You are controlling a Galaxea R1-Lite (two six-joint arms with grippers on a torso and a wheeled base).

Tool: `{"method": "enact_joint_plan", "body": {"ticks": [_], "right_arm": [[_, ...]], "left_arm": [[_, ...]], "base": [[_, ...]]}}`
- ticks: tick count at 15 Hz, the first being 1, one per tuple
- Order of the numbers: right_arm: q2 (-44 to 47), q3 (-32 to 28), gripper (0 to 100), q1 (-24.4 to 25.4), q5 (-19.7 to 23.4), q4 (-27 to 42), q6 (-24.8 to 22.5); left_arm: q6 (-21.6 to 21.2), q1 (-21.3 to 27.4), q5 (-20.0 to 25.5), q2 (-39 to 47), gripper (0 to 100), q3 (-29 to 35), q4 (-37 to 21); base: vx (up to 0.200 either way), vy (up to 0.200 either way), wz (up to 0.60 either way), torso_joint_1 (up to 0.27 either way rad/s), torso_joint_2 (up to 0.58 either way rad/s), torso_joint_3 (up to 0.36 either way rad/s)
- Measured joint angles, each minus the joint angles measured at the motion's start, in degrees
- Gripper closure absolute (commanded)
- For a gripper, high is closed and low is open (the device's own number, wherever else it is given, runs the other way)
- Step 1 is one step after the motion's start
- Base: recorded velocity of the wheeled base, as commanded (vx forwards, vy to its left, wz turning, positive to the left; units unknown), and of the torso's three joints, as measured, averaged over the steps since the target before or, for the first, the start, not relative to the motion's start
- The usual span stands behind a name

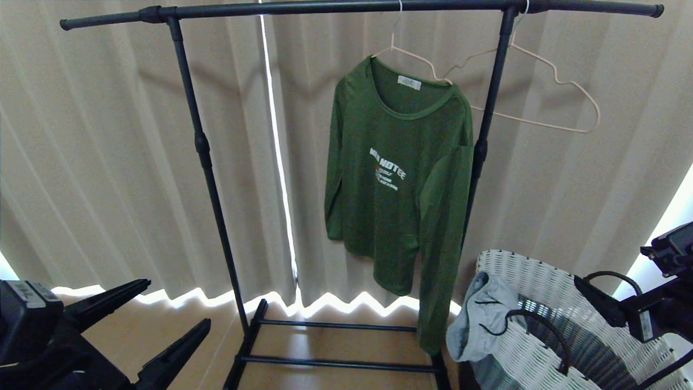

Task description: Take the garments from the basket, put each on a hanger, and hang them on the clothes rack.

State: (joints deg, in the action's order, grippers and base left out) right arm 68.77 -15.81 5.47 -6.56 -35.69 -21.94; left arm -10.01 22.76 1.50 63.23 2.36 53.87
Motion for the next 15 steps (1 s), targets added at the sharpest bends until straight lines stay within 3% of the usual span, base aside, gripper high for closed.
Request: {"method": "enact_joint_plan", "body": {"ticks": [6,13,15], "right_arm": [[3.0,0.5,0,0.1,-0.4,-0.2,-0.5],[9.7,0.4,0,0.0,-0.6,-0.4,-1.8],[12.5,0.0,0,0.1,-0.6,-0.7,-1.8]], "left_arm": [[0.4,0.0,0.0,-0.8,0,-0.1,-0.4],[0.5,0.0,0.0,-0.9,0,0.0,-0.5],[0.3,0.0,0.0,-1.0,0,0.0,-0.4]], "base": [[0.000,0.000,0.00,0.000,0.00,0.000],[0.200,0.000,0.00,0.001,0.00,0.004],[0.000,0.000,0.00,0.000,0.00,0.000]]}}
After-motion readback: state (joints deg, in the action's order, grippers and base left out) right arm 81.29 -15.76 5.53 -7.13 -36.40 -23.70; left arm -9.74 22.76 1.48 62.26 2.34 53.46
